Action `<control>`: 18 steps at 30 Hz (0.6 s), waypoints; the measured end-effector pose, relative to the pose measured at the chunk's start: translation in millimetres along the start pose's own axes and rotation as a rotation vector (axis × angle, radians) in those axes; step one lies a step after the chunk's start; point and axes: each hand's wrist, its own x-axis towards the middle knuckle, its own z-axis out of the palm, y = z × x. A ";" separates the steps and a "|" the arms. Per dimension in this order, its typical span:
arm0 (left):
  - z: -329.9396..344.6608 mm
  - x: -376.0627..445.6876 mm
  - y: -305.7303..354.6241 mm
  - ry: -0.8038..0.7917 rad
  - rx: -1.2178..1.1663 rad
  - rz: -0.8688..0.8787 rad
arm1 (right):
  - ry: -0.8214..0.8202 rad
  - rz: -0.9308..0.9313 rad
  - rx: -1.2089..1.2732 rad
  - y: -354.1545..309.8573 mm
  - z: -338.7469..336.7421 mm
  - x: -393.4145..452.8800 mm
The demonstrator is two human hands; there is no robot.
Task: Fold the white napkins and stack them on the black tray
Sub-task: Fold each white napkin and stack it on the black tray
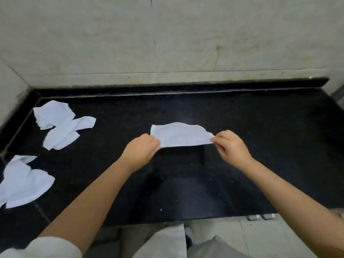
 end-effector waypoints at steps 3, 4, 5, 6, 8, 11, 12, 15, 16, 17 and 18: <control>31.2 -8.9 12.7 -0.301 -0.074 -0.002 | -0.271 0.007 0.058 1.2 16.9 -41.9; 38.2 -13.3 15.6 -0.423 -0.108 -0.005 | -0.384 0.036 0.081 -2.6 20.7 -53.4; 42.6 -16.8 18.2 -0.525 -0.156 -0.017 | -0.496 0.085 0.115 -7.9 23.1 -62.7; 44.6 -20.0 20.0 -0.613 -0.213 -0.032 | -0.580 0.135 0.146 -13.3 24.6 -69.9; 48.2 -23.2 21.8 -0.775 -0.313 -0.051 | -0.749 0.231 0.195 -23.7 25.1 -78.6; 45.4 -20.0 22.3 -1.021 -0.388 -0.056 | -0.994 0.339 0.290 -32.0 20.0 -71.5; 45.2 -18.1 19.8 -1.098 -0.389 -0.057 | -1.059 0.356 0.331 -32.8 18.7 -67.2; 44.5 -8.3 8.6 -1.153 -0.360 -0.068 | -1.128 0.400 0.362 -27.3 18.4 -50.9; 44.6 -3.5 4.6 -1.095 -0.369 -0.088 | -1.085 0.426 0.342 -23.1 19.2 -43.8; 44.5 2.1 1.4 -1.005 -0.388 -0.121 | -1.019 0.460 0.316 -18.1 20.7 -36.8; 45.5 7.6 -1.9 -0.892 -0.410 -0.172 | -0.943 0.498 0.283 -12.6 23.1 -30.5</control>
